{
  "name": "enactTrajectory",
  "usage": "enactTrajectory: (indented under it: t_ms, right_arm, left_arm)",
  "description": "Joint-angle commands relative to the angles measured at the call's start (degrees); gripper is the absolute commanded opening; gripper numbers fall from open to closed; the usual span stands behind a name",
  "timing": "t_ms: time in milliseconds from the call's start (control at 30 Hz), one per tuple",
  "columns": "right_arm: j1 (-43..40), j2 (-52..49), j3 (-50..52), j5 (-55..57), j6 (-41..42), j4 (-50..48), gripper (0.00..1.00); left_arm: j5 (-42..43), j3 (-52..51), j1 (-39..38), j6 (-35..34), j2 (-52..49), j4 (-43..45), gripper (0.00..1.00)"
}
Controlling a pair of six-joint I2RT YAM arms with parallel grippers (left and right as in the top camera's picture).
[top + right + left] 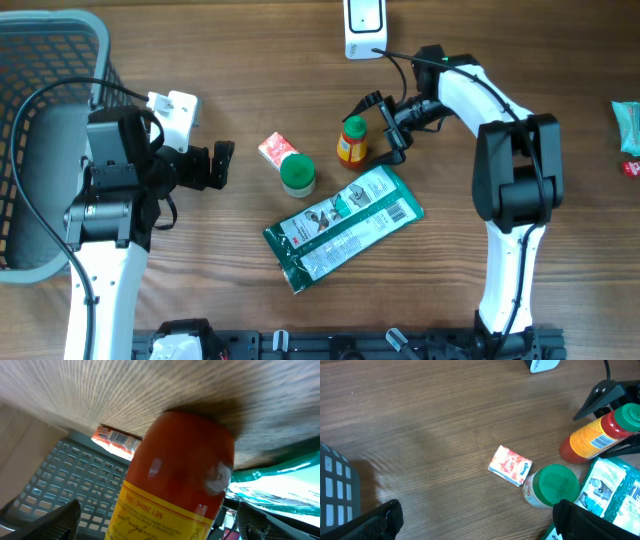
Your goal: Scan the item barcode
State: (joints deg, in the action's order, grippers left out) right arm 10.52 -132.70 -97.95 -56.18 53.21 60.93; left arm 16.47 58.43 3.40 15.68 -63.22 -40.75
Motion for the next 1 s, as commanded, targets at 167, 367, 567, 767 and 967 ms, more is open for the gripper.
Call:
enactTrajectory:
  t_ms: [167,367,567,767,967]
  right_arm:
    - [2.8,-1.0,0.0,3.0,1.0,-0.3,1.0]
    - [3.6,-1.0,0.1,3.9,0.9,-0.3,0.9]
    - [4.1,-1.1,0.9,4.1,1.0,-0.3,0.86]
    - [4.8,-1.5,2.5,4.0,1.0,-2.5,0.84]
    - [5.1,-2.7,3.1,3.4,0.7,-2.9,0.72]
  left_arm:
    - [1.1,-0.4,0.3,-0.5,-0.3,0.1,1.0]
    - [1.1,-0.4,0.3,-0.5,-0.3,0.1,1.0]
    - [1.1,-0.4,0.3,-0.5,-0.3,0.1,1.0]
    - [1.1,-0.4,0.3,-0.5,-0.3,0.1,1.0]
    - [1.1,-0.4,0.3,-0.5,-0.3,0.1,1.0]
